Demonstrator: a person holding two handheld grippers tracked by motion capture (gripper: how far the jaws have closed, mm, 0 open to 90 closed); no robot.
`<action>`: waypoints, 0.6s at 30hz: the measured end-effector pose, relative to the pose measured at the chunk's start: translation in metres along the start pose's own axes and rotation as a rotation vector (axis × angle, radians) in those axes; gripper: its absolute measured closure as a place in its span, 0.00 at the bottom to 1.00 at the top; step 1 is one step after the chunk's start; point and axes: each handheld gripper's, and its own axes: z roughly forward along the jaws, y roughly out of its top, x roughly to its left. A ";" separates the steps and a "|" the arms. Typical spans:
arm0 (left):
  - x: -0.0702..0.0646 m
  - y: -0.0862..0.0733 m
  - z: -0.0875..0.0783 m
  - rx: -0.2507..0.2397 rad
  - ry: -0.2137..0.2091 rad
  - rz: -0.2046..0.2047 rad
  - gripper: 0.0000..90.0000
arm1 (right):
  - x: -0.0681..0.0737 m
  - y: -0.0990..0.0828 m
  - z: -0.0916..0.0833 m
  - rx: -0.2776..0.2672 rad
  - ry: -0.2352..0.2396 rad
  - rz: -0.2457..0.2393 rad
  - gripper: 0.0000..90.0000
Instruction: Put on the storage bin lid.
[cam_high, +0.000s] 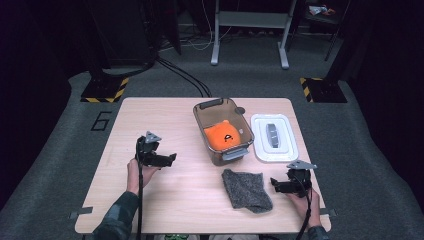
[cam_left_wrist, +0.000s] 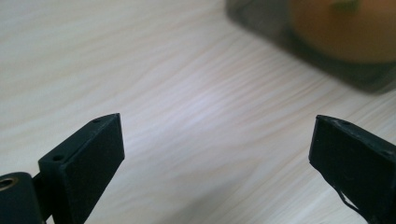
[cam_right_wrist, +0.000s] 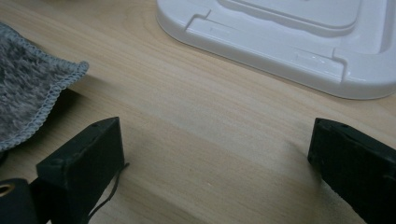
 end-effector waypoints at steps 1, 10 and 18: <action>0.004 -0.006 0.003 0.015 0.001 -0.017 0.03 | 0.000 0.000 0.000 0.000 0.000 0.000 0.03; 0.022 -0.038 0.017 0.043 0.048 -0.080 0.00 | 0.000 0.000 0.001 0.005 -0.010 0.003 0.01; 0.023 -0.051 0.022 0.003 0.080 -0.042 0.00 | -0.002 0.004 0.001 0.045 -0.008 0.012 0.00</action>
